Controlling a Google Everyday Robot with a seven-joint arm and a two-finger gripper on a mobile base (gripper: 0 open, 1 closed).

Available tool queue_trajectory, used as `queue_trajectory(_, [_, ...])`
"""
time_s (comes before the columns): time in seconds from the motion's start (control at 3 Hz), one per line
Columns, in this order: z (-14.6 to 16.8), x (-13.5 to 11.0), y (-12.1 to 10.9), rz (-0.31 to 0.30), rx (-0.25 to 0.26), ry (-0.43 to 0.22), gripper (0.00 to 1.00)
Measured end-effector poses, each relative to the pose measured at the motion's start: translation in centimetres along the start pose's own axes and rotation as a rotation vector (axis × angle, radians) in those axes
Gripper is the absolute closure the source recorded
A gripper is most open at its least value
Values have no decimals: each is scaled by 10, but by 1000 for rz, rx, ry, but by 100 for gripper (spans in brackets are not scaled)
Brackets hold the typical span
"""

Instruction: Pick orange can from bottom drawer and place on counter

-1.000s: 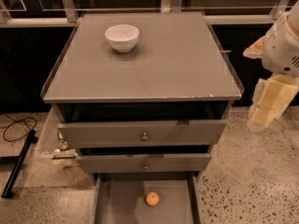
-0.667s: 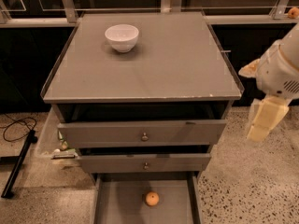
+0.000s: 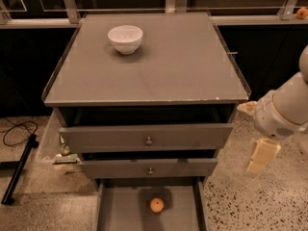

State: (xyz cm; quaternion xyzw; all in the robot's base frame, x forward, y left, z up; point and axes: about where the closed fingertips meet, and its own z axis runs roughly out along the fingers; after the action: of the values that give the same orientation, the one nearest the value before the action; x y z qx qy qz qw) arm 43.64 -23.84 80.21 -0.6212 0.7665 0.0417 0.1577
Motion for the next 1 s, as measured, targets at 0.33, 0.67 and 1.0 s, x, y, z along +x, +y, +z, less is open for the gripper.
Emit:
queue_trajectory(0.33, [45,19,2,-23,3,-24,0])
queue_trajectory(0.67, [45,19,2,-23,3,-24,0])
queue_trajectory(1.0, [70,20,7,-24,-17,-46,0])
